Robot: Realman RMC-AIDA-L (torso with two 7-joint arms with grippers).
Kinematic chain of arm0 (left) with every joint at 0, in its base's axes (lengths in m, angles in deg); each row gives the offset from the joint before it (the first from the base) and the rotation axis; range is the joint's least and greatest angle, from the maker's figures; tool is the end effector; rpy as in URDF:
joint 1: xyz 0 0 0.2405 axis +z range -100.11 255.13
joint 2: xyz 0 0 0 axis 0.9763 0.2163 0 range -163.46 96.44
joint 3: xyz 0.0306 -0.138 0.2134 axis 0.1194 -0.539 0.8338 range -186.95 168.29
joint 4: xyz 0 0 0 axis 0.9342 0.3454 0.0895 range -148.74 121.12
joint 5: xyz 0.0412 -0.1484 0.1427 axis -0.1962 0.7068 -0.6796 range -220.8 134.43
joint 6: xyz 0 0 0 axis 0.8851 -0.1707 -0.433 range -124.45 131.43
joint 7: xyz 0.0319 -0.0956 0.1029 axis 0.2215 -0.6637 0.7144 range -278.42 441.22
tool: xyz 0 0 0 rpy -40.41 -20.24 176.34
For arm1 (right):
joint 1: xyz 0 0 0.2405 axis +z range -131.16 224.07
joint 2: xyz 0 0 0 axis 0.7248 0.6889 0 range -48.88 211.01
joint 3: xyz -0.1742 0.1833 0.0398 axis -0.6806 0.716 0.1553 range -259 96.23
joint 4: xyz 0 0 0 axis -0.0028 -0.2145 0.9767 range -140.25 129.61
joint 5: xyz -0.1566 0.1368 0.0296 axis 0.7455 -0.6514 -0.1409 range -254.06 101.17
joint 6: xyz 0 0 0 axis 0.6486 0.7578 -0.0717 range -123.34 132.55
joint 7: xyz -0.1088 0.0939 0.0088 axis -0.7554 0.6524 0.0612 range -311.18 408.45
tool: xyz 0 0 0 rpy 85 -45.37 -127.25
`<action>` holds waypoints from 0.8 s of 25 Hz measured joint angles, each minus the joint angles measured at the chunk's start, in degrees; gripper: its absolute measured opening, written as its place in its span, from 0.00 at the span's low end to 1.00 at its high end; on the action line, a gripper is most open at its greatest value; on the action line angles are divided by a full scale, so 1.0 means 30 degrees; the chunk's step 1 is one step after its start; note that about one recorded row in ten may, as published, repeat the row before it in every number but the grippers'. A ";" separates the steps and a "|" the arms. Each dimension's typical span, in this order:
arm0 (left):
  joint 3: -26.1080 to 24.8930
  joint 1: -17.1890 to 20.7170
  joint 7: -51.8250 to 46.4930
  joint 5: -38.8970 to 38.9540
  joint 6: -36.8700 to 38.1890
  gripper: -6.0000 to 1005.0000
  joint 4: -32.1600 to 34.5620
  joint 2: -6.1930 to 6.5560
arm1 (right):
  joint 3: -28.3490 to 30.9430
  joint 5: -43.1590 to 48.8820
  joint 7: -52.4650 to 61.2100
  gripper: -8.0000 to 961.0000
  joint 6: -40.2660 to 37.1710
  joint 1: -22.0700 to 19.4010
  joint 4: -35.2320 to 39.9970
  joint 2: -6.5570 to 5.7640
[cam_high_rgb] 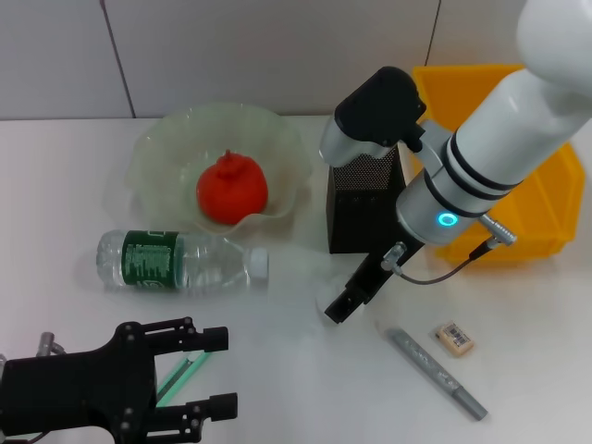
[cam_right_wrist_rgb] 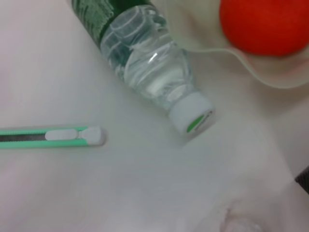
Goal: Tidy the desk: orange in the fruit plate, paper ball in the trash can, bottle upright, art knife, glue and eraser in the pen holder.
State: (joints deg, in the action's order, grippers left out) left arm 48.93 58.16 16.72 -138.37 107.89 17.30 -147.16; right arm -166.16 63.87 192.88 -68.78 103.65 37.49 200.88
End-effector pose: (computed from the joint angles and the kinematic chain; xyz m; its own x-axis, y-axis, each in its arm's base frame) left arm -0.2802 0.2473 0.0054 0.7475 0.2332 0.6220 0.2704 -0.9621 0.0358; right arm 0.1351 0.3949 -0.0831 0.7702 -0.5710 0.2842 -0.4927 -0.8156 -0.3034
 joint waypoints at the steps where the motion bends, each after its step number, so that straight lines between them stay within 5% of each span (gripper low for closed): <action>1: 0.0004 0.0004 0.0001 0.0000 -0.0016 0.72 0.0001 -0.0022 | -0.0056 -0.0018 0.0001 0.77 0.0101 -0.0001 -0.0006 -0.0001; 13: 0.0004 0.0101 0.0001 0.0000 -0.0098 0.72 0.0001 -0.0108 | -0.0298 -0.0047 -0.0005 0.85 0.0883 -0.0159 -0.0401 -0.0002; 20: 0.0004 0.0094 0.0011 0.0000 -0.0259 0.73 0.0002 -0.0149 | -0.0487 -0.0072 -0.0022 0.78 0.0927 -0.0370 -0.0380 -0.0007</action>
State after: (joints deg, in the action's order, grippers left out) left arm 48.94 58.44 16.75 -138.37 107.11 17.30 -147.60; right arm -167.62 63.65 192.81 -66.00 102.54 36.35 200.86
